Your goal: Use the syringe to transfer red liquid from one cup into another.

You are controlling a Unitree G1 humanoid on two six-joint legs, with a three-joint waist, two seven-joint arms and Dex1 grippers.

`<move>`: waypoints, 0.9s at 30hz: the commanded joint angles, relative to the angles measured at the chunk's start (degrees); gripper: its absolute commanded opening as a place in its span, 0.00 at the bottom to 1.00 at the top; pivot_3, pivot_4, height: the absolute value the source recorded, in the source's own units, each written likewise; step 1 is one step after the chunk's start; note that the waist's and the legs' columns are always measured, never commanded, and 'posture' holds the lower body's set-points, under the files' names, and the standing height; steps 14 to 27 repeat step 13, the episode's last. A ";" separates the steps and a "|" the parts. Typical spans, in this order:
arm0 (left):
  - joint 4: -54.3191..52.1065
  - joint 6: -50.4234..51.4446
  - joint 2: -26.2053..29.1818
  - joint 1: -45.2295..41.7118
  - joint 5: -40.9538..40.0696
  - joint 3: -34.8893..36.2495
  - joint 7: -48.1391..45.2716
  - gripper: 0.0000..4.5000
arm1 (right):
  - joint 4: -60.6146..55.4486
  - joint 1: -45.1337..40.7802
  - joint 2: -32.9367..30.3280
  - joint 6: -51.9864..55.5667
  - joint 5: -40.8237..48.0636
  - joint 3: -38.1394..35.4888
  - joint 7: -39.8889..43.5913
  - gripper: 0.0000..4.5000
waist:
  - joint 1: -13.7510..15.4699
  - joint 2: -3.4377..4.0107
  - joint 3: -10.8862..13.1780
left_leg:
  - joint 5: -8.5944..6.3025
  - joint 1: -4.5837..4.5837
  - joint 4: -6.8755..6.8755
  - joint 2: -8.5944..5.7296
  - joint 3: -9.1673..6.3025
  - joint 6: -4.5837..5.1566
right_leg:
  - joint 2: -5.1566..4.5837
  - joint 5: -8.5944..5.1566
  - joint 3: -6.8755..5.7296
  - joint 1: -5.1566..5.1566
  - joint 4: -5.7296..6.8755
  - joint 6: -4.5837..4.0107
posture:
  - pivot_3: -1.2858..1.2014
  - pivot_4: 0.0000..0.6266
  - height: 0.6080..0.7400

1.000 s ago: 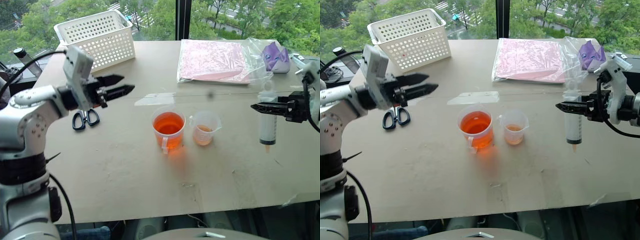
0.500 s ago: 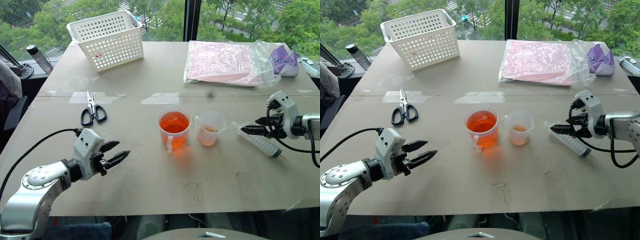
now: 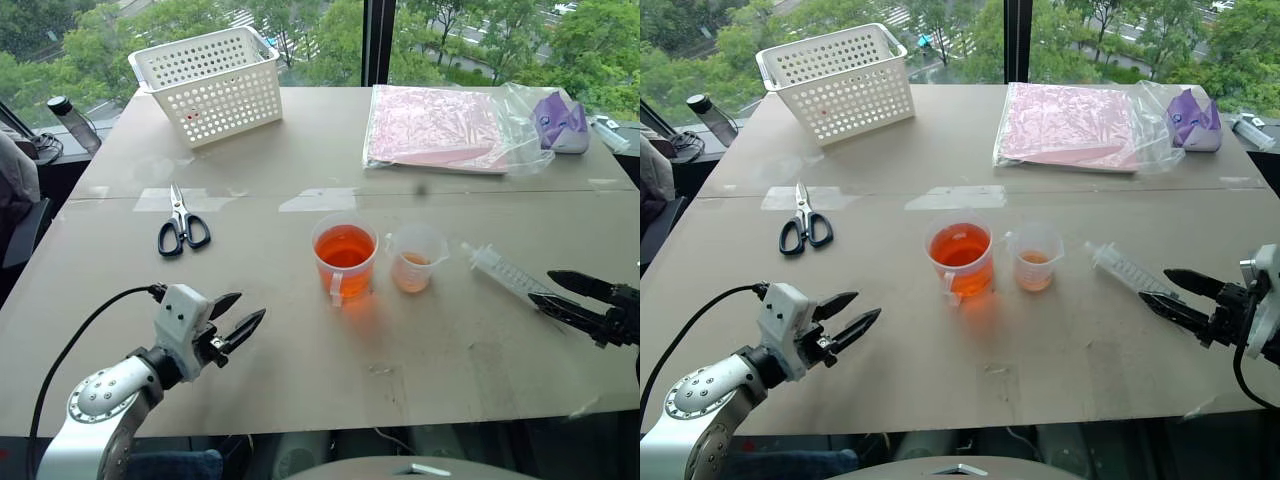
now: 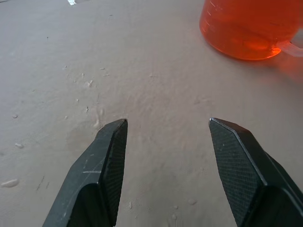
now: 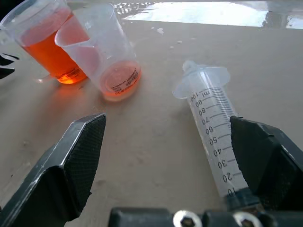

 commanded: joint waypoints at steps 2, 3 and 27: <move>-3.57 -7.38 -1.70 8.52 3.91 -4.83 -1.42 0.61 | -0.23 6.48 7.94 -20.23 -11.36 4.61 1.64 0.99 | -0.15 -0.12 -0.15 | -0.01 0.50 -0.21 0.01 -0.01 -0.01 | 0.00 -0.03 0.00 0.39 -0.13 -0.05 | 0.52 0.24 1.00; -3.08 -9.02 -2.06 10.08 5.11 -5.82 -1.29 0.61 | 1.88 6.71 9.18 -24.97 -14.52 6.45 1.74 0.99 | -0.40 -0.07 -0.14 | -0.02 0.62 -0.26 0.03 -0.02 -0.03 | 0.00 -0.04 0.01 0.51 -0.21 -0.06 | 0.52 0.24 1.00; -1.72 -15.37 -2.18 12.23 7.78 -9.90 -2.26 0.73 | 8.25 8.99 12.70 -35.52 -17.67 11.64 2.84 1.00 | -0.32 0.58 -0.55 | -0.07 0.53 -0.31 0.02 -0.02 0.05 | -0.11 -0.08 -0.03 0.62 -0.66 -0.17 | 0.52 0.24 1.00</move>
